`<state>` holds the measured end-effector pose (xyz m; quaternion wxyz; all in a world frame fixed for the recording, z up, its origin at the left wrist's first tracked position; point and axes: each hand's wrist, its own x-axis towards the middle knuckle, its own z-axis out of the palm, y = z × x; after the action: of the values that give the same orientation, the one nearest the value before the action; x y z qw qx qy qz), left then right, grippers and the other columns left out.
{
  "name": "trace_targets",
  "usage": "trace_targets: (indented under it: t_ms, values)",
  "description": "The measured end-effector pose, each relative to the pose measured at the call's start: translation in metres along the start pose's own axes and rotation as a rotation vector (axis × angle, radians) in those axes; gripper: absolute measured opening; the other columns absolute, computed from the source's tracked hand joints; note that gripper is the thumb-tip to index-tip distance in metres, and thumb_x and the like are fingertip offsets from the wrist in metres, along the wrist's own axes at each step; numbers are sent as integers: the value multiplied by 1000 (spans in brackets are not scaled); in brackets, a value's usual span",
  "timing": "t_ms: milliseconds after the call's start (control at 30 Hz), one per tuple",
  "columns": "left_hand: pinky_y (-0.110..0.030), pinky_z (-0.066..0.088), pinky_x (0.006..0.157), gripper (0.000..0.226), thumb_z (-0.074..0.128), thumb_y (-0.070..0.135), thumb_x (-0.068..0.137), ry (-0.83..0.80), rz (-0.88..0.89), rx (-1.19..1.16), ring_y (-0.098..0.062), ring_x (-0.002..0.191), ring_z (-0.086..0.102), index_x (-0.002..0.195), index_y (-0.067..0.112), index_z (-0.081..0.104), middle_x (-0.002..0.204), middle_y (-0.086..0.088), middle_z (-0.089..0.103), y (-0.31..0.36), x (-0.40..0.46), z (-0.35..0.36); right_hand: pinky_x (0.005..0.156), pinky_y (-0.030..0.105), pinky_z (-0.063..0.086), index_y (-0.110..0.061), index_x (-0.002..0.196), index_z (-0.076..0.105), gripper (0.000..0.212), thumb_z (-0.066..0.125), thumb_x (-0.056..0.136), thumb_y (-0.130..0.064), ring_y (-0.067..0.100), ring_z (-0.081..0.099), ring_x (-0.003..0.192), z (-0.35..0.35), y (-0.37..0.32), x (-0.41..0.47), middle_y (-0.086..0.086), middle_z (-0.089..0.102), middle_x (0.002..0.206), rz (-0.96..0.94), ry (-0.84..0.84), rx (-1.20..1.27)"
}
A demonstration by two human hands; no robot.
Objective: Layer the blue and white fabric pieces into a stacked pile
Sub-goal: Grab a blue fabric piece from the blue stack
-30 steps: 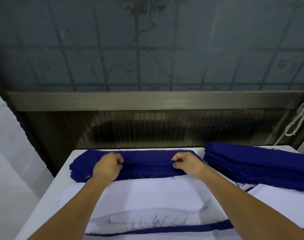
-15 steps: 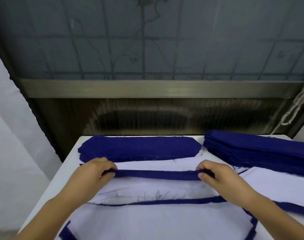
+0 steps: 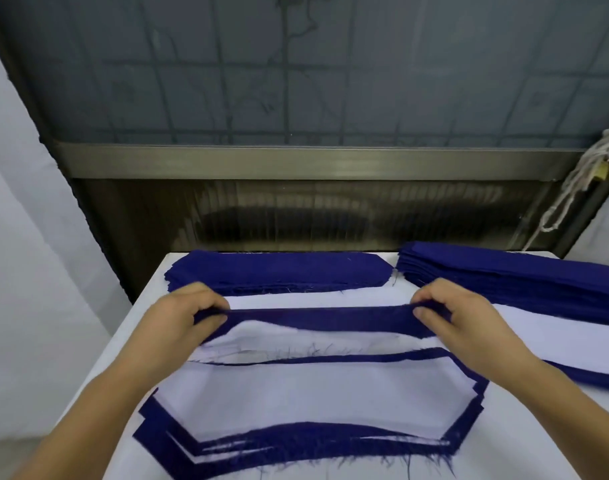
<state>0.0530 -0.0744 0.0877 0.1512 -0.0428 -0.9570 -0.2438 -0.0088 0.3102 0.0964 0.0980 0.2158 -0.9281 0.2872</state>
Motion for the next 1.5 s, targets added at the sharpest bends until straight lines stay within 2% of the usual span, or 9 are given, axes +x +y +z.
trace_targets:
  t_ms: [100, 267, 533, 800, 1000, 1100, 1200, 1300, 1500]
  values:
    - [-9, 43, 70, 24, 75, 8, 79, 43, 39, 2, -4, 84, 59, 89, 30, 72, 90, 24, 58, -3, -20, -1, 64, 16, 46, -29, 91, 62, 18, 67, 85, -13, 3, 55, 83, 6, -1, -28, -25, 54, 86, -210, 122, -134]
    - [-5, 37, 83, 38, 76, -7, 68, -188, 74, 9, 8, 93, 52, 87, 26, 75, 94, 24, 58, -17, -63, 29, 73, 18, 41, -23, 82, 69, 28, 88, 66, -11, 1, 47, 78, 46, 12, -81, -13, 61, 83, -353, -49, -281]
    - [-13, 40, 88, 24, 69, 13, 87, -245, 116, 67, 8, 95, 51, 100, 33, 74, 98, 27, 55, -18, -71, 35, 70, 17, 41, -23, 85, 72, 25, 86, 68, -11, 4, 52, 72, 49, 23, -91, -13, 61, 83, -366, -75, -308]
    - [-10, 45, 66, 43, 90, 0, 57, -209, 233, 112, 8, 82, 51, 85, 31, 76, 84, 21, 62, -12, -76, 36, 72, 19, 40, -22, 87, 71, 30, 84, 67, -5, 8, 54, 73, 43, 30, -88, -12, 61, 87, -344, -103, -319]
    - [-3, 41, 74, 43, 80, 3, 71, -280, 226, 82, 10, 85, 53, 97, 36, 75, 92, 27, 58, -19, -81, 41, 70, 16, 41, -24, 83, 70, 32, 83, 64, -2, 3, 52, 73, 42, 32, -88, -13, 60, 85, -322, -149, -304]
    - [-6, 40, 83, 26, 64, 44, 86, -376, 151, -12, 10, 103, 47, 111, 43, 67, 103, 33, 52, -24, -78, 38, 68, 16, 39, -30, 81, 64, 19, 72, 73, -15, -2, 44, 73, 34, 33, -85, -19, 55, 84, -302, -224, -267]
    - [-13, 44, 82, 40, 45, 75, 78, -476, 153, -51, 6, 98, 54, 100, 50, 66, 103, 31, 53, -17, -64, 40, 75, 18, 40, -39, 83, 56, 9, 61, 86, -47, -3, 47, 77, 31, 28, -77, -24, 51, 84, -229, -271, -188]
    - [-16, 46, 78, 29, 48, 64, 86, -452, 194, 3, 5, 89, 54, 93, 43, 65, 93, 25, 57, 0, -45, 56, 75, 14, 39, -38, 88, 55, 24, 44, 90, -59, -1, 48, 83, 48, 16, -61, -23, 50, 83, -193, -272, -134]
    - [-13, 37, 68, 22, 50, 50, 93, -299, 168, 76, 4, 79, 42, 77, 35, 47, 81, 19, 46, 14, -32, 89, 67, 7, 31, -39, 94, 46, 15, 45, 93, -54, -9, 41, 77, 77, 6, -47, -27, 38, 79, -160, -331, -191]
